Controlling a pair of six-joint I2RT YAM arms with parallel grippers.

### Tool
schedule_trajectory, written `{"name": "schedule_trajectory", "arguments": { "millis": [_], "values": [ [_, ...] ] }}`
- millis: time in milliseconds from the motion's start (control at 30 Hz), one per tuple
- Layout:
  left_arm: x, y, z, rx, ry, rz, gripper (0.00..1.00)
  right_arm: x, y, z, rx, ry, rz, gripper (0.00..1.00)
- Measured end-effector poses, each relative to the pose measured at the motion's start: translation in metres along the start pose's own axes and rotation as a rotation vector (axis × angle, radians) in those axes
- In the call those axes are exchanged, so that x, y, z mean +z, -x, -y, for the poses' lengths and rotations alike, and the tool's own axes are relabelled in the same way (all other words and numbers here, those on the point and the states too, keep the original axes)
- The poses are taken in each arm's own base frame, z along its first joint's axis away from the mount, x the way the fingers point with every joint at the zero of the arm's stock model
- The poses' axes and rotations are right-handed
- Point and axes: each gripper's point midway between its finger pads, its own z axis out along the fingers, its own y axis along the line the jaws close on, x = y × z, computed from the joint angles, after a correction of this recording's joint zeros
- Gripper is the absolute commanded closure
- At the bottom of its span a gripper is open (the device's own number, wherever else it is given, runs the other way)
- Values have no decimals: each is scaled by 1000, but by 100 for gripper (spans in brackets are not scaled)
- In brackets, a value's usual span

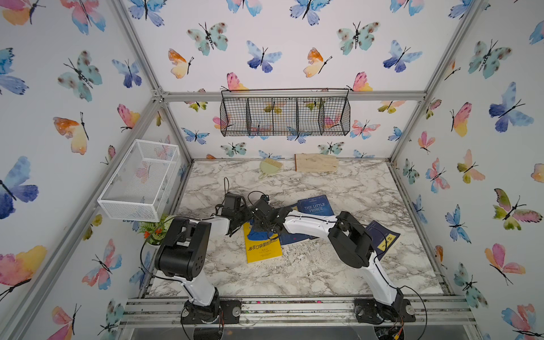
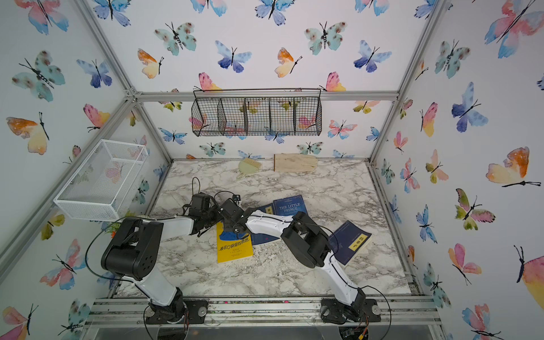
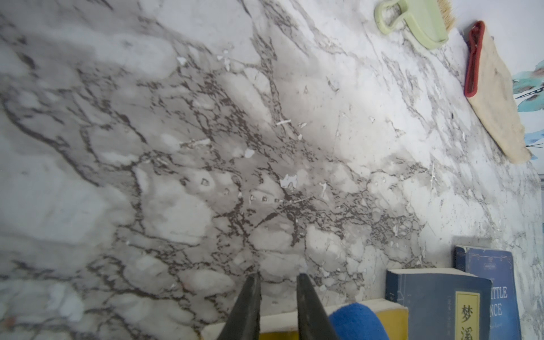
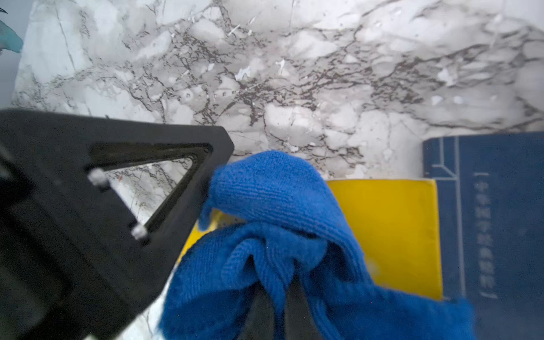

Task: Wipe the cover of the book
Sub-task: Wipe the dirt from the cover of the book.

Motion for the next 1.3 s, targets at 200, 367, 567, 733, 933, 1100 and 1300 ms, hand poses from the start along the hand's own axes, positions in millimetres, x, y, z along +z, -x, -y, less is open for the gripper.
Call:
{"name": "schedule_trajectory", "arguments": {
  "millis": [200,367,567,733,933,1100,1300],
  "values": [
    [0,0,0,0,0,0,75,-28,-46,-6,-42,-14,-13,99],
    [0,0,0,0,0,0,75,-28,-59,-16,-83,-35,0,99],
    [0,0,0,0,1,1,75,0,-19,-26,-57,-29,23,99],
    [0,0,0,0,1,1,75,6,0,-26,-52,-10,27,99],
    [0,0,0,0,1,0,75,-5,-27,-21,-53,33,17,99],
    [0,0,0,0,1,0,76,-28,-70,-24,-91,47,-15,99],
    [0,0,0,0,0,0,76,-30,-66,-26,-126,21,-17,99]
  ]
}}
